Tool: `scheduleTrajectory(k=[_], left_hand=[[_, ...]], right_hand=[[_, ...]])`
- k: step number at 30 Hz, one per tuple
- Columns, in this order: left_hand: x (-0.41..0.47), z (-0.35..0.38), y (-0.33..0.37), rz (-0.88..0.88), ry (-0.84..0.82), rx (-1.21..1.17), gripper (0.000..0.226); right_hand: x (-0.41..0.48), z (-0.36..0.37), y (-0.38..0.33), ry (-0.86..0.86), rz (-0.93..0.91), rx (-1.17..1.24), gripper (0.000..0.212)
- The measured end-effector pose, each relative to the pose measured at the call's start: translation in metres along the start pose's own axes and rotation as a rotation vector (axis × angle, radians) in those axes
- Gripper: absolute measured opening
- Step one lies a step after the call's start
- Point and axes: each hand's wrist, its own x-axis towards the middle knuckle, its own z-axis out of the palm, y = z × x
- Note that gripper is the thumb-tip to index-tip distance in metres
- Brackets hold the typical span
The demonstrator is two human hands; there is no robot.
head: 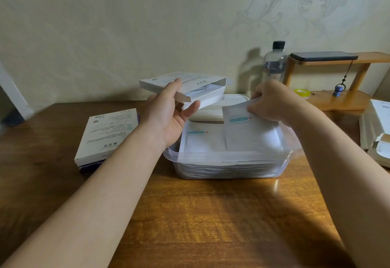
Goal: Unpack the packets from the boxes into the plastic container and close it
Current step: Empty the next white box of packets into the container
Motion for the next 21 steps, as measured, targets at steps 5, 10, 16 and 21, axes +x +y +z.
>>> scheduleTrajectory(k=[5,10,16,21], left_hand=[[0.001,-0.001,-0.001,-0.002,-0.005,0.018,0.016],[0.001,-0.001,0.000,-0.006,-0.024,0.014,0.015],[-0.002,0.000,0.000,-0.013,-0.026,0.009,0.018],[-0.004,0.001,0.001,-0.017,-0.015,0.020,0.016]], right_hand=[[-0.003,0.005,-0.004,0.028,-0.168,-0.302,0.012],[-0.009,-0.001,-0.011,0.033,-0.214,-0.397,0.013],[-0.033,-0.013,-0.037,-0.421,-0.249,-0.403,0.045],[-0.035,-0.007,-0.038,-0.620,-0.229,-0.629,0.055]])
